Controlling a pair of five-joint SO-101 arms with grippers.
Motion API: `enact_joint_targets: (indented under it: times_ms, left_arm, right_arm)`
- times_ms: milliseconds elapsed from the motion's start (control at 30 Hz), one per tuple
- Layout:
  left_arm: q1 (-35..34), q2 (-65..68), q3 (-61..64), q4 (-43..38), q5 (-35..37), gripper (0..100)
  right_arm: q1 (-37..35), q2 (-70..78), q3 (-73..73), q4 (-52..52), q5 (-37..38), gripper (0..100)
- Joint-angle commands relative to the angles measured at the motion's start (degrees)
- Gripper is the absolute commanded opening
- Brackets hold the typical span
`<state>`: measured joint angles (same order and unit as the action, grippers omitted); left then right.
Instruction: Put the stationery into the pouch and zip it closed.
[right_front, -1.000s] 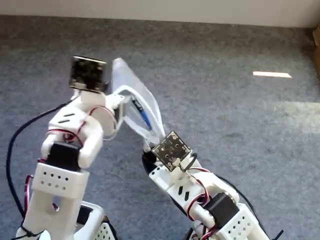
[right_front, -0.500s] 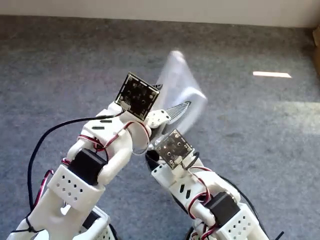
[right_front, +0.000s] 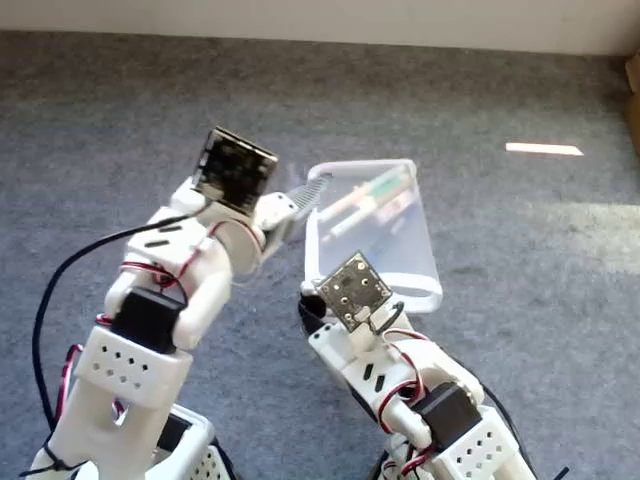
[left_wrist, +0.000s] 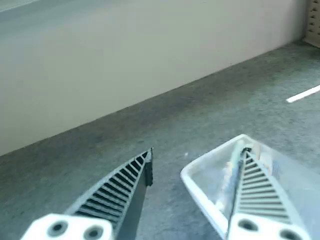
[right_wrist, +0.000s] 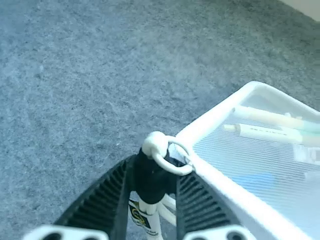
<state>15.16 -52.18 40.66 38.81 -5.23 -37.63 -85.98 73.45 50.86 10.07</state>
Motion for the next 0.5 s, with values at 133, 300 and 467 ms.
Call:
enact_joint_targets:
  times_ms: [133, 300, 467]
  left_arm:
    - [-5.4, -1.5, -8.5, 18.6, -13.8, 26]
    - [-4.5, -1.5, -8.5, 23.8, -18.4, 26]
    - [2.0, -1.5, -8.0, 28.0, -21.5, 26]
  right_arm:
    - [7.1, -12.4, -5.1, 0.0, 0.5, 0.5]
    - [9.9, -16.7, -5.2, 0.0, 0.5, 0.5]
    - [12.4, -17.5, -5.5, 0.5, 2.3, 0.5]
